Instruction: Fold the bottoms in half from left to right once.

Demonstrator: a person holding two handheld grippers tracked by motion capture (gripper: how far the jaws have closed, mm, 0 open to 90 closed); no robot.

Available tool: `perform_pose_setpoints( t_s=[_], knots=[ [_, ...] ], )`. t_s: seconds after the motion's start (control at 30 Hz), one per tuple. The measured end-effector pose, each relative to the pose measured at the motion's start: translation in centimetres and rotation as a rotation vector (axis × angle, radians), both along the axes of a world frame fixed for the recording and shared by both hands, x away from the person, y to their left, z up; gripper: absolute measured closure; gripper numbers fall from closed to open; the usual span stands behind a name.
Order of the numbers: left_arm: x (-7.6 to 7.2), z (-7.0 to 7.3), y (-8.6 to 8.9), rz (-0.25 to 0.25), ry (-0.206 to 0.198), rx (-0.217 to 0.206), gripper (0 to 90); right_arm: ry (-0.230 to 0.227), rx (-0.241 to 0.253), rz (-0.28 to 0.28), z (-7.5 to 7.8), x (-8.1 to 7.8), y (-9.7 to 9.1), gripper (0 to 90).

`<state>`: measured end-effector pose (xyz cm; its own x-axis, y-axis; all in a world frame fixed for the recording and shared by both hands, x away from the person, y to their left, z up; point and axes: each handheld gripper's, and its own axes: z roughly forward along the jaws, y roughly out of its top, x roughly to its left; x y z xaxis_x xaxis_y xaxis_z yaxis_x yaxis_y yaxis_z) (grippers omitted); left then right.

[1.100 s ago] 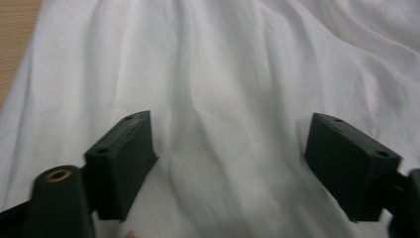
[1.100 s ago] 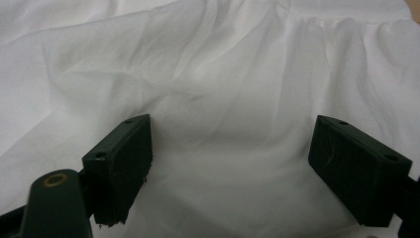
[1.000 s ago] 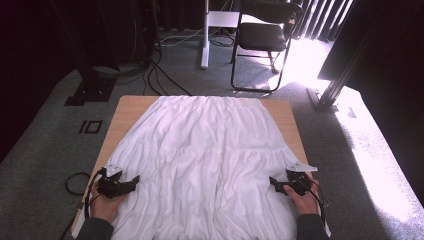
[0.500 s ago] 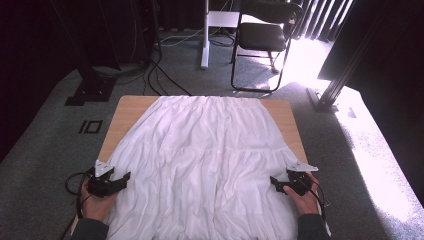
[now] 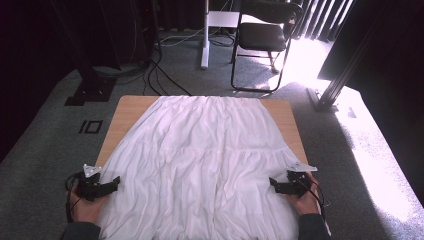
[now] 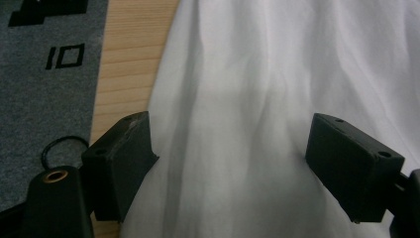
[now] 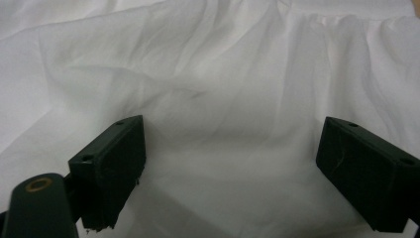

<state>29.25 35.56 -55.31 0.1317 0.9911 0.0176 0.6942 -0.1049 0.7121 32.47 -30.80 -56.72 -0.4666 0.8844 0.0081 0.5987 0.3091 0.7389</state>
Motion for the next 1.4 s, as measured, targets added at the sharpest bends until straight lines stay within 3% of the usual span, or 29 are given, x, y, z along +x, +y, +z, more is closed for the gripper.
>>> perform_pose_setpoints(
  t_s=[0.17, 0.27, 0.37, 0.4, 0.5, 0.57, 0.63, 0.67, 0.7, 0.73, 0.77, 0.8, 0.83, 0.87, 1.0, 1.23, 1.4],
  knots=[
    [-0.1, -0.2, 0.2, 0.01, -0.011, -0.001, 15.0, 0.0, 0.001, 0.001, 0.0, 0.0, 0.0, 11.4],
    [0.1, -0.3, 0.3, 0.072, 0.004, 0.02, 5.6, 0.0, 0.001, 0.001, 0.0, 0.0, 0.0, 11.4],
    [0.1, -0.3, 0.4, 0.06, 0.009, -0.003, 5.2, 0.0, 0.001, 0.002, 0.0, 0.0, 0.0, 11.4],
    [0.1, -0.3, 0.3, 0.032, 0.009, -0.001, 5.8, 0.0, 0.001, 0.002, 0.0, 0.0, 0.0, 11.4],
    [-0.3, -0.2, 0.1, -0.029, -0.016, -0.006, 18.1, 0.0, 0.001, 0.002, 0.0, 0.0, 0.0, 11.4],
    [-0.4, -0.1, 0.1, -0.033, -0.018, -0.007, 24.9, 0.0, 0.001, 0.003, 0.0, 0.0, 0.0, 11.4],
    [-0.6, 0.2, 0.3, -0.025, -0.011, -0.011, 48.7, 0.0, 0.001, 0.003, 0.0, 0.0, 0.0, 11.4],
    [-0.8, 0.5, 0.9, -0.016, 0.0, -0.028, 65.8, 0.0, 0.001, 0.003, 0.0, 0.0, 0.0, 11.4],
    [-0.8, 0.5, 0.9, -0.016, 0.0, -0.028, 75.2, 0.0, 0.001, 0.003, 0.0, 0.0, 0.0, 11.4],
    [-0.9, 0.6, 1.3, -0.009, 0.008, -0.04, 75.2, 0.0, 0.001, 0.003, 0.0, 0.0, 0.0, 11.4],
    [-1.0, 0.7, 1.2, -0.01, 0.012, -0.003, 83.8, 0.0, 0.001, 0.003, 0.0, 0.0, 0.0, 11.5],
    [-1.0, 0.7, 1.2, -0.01, 0.012, -0.003, 87.1, 0.0, 0.001, 0.003, 0.0, 0.0, 0.0, 11.5],
    [-1.1, 1.0, 1.0, -0.007, 0.003, 0.071, 87.5, 0.0, 0.0, 0.003, 0.0, 0.0, 0.0, 11.5],
    [-1.1, 1.2, 1.1, -0.004, -0.005, 0.08, 87.7, 0.0, 0.001, 0.002, 0.0, 0.0, 0.0, 11.5],
    [-1.3, 2.2, 2.6, 0.044, -0.051, 0.076, 88.1, 0.0, 0.001, 0.005, 0.0, 0.0, 0.0, 11.6],
    [-2.0, 3.4, 6.1, 0.15, -0.075, 0.087, 88.2, -0.001, 0.001, 0.003, 0.0, -0.2, 0.0, 11.7],
    [-2.8, 4.3, 7.9, 0.234, -0.094, 0.058, 88.2, 0.0, 0.002, 0.007, 0.0, -0.6, 0.6, 11.7]
  ],
)
